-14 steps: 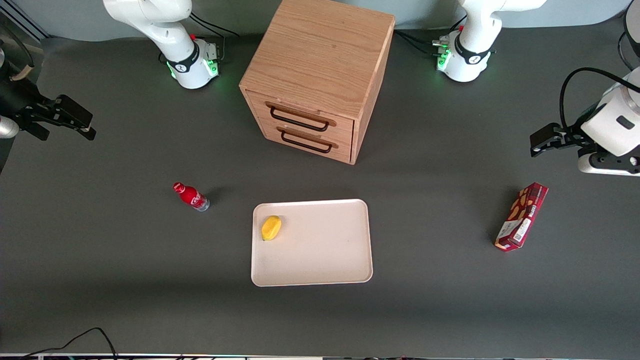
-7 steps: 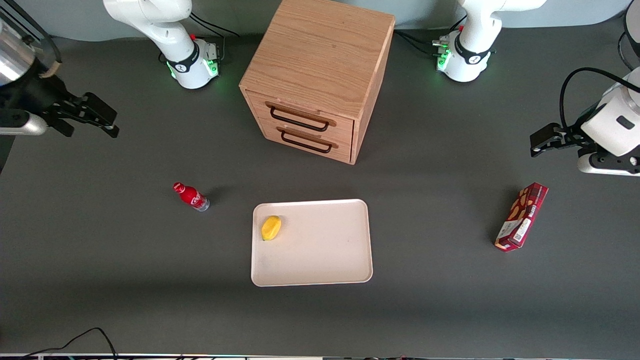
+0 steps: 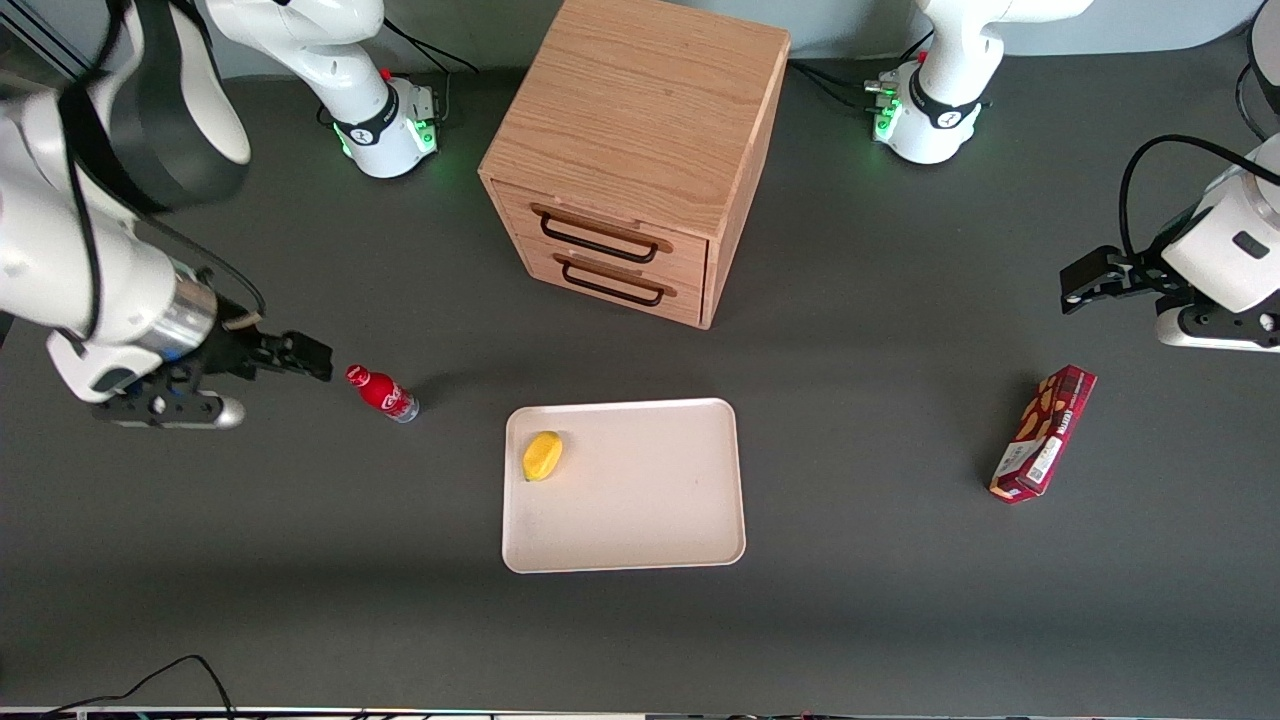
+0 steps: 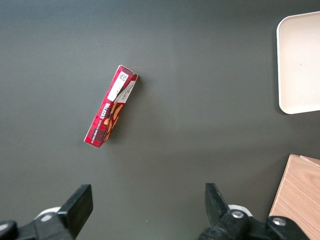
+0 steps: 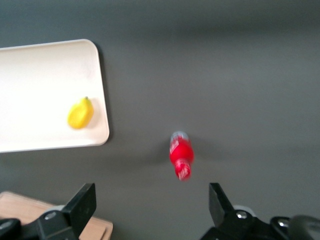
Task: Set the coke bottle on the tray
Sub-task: 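Lower the right gripper around the bottle cap and close it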
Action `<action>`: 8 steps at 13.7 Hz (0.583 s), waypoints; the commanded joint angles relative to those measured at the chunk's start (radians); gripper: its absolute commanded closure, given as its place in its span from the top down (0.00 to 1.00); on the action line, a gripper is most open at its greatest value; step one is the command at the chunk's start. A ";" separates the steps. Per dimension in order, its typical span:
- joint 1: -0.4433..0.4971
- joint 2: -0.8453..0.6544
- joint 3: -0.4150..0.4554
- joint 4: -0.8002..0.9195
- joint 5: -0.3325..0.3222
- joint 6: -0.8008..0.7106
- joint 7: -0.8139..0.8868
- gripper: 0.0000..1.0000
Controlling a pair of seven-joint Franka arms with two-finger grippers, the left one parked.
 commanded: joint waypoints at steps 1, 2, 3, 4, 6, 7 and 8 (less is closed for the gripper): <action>-0.016 -0.048 0.002 -0.226 0.020 0.223 0.006 1.00; -0.018 -0.050 0.002 -0.263 0.020 0.249 0.003 1.00; -0.019 -0.050 0.003 -0.288 0.020 0.257 0.002 1.00; -0.022 -0.053 0.003 -0.313 0.022 0.260 0.002 1.00; -0.041 -0.096 0.008 -0.412 0.022 0.324 0.002 1.00; -0.044 -0.120 0.010 -0.467 0.022 0.361 0.002 1.00; -0.050 -0.134 0.011 -0.513 0.022 0.401 0.002 1.00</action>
